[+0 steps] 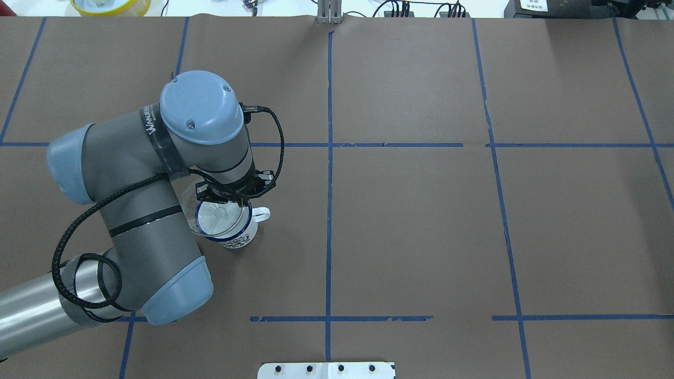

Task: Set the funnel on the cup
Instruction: 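Carry the funnel over the mug and lower it into the opening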

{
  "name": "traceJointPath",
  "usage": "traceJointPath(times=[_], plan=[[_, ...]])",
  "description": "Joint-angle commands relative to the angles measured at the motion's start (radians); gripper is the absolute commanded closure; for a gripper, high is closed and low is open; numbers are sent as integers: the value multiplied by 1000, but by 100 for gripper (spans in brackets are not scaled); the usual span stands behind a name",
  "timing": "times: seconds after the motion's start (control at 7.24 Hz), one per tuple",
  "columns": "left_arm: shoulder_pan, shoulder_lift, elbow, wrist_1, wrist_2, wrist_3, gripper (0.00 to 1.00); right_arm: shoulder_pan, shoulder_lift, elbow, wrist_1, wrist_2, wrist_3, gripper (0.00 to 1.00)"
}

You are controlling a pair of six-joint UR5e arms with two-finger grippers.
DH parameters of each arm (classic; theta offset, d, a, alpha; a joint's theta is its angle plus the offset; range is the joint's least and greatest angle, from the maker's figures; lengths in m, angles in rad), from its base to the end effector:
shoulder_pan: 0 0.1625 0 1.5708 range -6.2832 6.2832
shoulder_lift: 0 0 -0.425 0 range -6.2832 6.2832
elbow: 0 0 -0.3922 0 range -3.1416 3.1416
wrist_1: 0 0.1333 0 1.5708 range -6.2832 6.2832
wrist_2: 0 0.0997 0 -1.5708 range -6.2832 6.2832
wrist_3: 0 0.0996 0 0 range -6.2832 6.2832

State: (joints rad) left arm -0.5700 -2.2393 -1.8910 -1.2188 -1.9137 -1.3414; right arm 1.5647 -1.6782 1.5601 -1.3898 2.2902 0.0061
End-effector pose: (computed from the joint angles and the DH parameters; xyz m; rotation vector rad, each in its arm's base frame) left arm 0.4639 -0.4159 0.1846 -0.0599 0.7107 -0.2169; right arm 0.0649 -0.4485 0.6998 0.0558 -0.7195 -0.0226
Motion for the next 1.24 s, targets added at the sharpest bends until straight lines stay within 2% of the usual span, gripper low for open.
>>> traceJointPath(times=[0.0,0.55,0.83,0.97,1.11], plan=[[12,7,53,-72,2,1,100,0,0,0,0,0,0,0],[12,12,66,-87,4,2,100,0,0,0,0,0,0,0],[12,15,66,-87,4,2,82,0,0,0,0,0,0,0],[12,17,66,-87,4,2,58,0,0,0,0,0,0,0],[12,17,63,-85,4,2,51,0,0,0,0,0,0,0]])
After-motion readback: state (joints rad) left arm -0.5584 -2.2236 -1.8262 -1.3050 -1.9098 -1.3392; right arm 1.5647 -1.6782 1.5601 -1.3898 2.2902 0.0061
